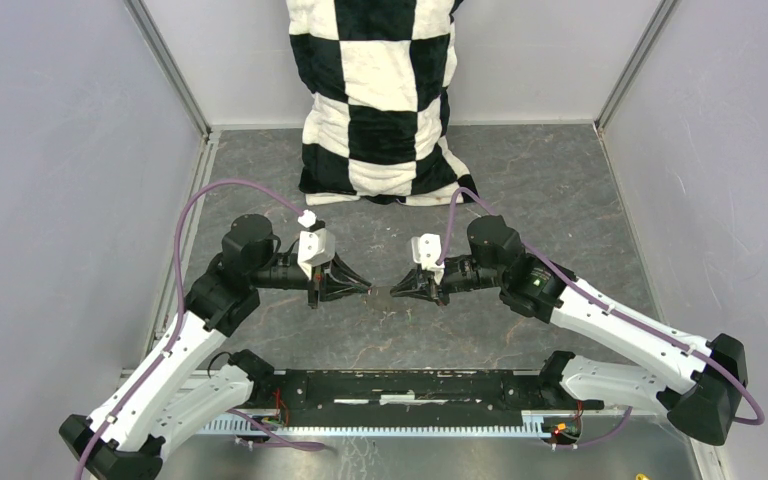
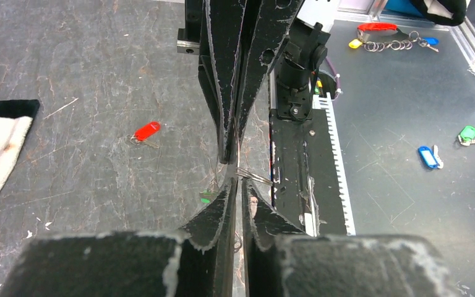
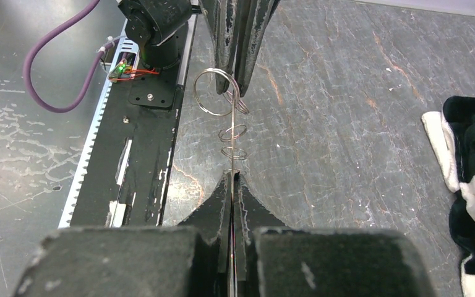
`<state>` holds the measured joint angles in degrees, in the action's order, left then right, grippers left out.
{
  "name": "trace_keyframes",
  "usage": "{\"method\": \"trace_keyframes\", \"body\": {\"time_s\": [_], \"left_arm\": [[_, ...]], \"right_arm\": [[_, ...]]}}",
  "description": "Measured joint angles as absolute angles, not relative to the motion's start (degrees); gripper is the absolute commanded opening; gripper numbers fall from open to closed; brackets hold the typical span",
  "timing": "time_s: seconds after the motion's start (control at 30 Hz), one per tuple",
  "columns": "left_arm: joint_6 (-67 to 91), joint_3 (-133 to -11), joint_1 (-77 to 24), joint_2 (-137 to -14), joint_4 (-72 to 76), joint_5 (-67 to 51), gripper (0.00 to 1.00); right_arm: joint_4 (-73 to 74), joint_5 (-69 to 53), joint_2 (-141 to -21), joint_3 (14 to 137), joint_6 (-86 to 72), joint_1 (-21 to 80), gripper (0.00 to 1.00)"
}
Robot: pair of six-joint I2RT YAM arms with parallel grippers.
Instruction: Put the keys on the keyring
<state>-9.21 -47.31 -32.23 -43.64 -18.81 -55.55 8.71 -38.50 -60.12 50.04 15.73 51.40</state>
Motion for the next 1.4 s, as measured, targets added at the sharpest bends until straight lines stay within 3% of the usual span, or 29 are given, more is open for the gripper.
{"method": "trace_keyframes", "body": {"time_s": [0.1, 0.3, 0.6, 1.1, 1.4], "left_arm": [[-9.34, -47.55, -32.23, -43.86, -18.59, -55.90, 0.26], [-11.49, -48.03, -32.23, -43.86, -17.87, -56.45, 0.34], [-20.86, -48.10, -32.23, -44.21, -17.93, -54.08, 0.33], [-42.57, -53.84, -32.23, -45.93, -21.32, -50.76, 0.32], [-44.27, -53.82, -32.23, -44.60, -21.39, -49.39, 0.32]], "right_arm": [[8.69, -38.48, -60.25, 50.04, 15.70, 51.40, 0.00], [8.69, -37.78, -60.75, 50.04, 15.55, 51.40, 0.01], [5.61, -35.86, -61.25, 50.06, 13.08, 51.37, 0.01], [-16.64, -30.94, -61.12, 44.10, 3.03, 51.37, 0.00], [-20.16, -29.41, -60.40, 43.33, 1.52, 51.40, 0.00]]}}
